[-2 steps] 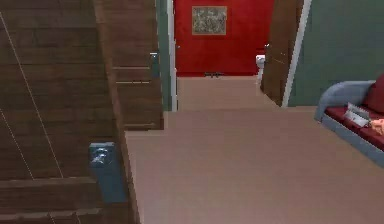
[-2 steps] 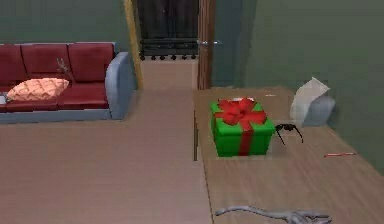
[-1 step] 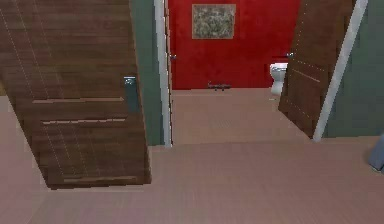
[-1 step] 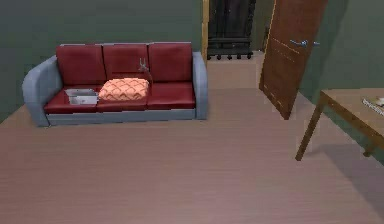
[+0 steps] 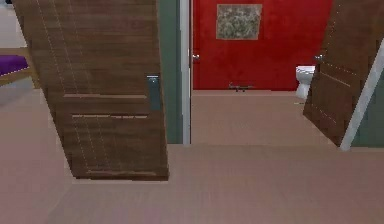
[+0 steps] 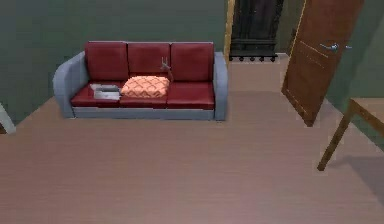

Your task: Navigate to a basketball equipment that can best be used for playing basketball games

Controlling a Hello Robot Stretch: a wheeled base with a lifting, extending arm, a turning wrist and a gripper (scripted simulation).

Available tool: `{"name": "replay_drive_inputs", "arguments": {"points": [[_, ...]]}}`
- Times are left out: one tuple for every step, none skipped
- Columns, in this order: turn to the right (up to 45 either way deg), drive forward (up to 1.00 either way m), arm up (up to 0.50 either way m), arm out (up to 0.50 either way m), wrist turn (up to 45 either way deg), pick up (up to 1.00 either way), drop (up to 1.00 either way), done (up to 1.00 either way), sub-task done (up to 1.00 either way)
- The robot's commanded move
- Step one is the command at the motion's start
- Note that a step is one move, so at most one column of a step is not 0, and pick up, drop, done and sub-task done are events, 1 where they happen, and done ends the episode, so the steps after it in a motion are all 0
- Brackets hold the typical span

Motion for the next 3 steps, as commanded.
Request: {"name": "replay_drive_inputs", "arguments": {"points": [[0.0, 0.50, 0.00, 0.00, 0.0, 0.00, 0.00, 0.00, 0.00], [-45.0, 0.00, 0.00, 0.00, 0.0, 0.00, 0.00, 0.00, 0.00], [-33.0, 0.00, 0.00, 0.00, 0.0, 0.00, 0.00, 0.00, 0.00]]}}
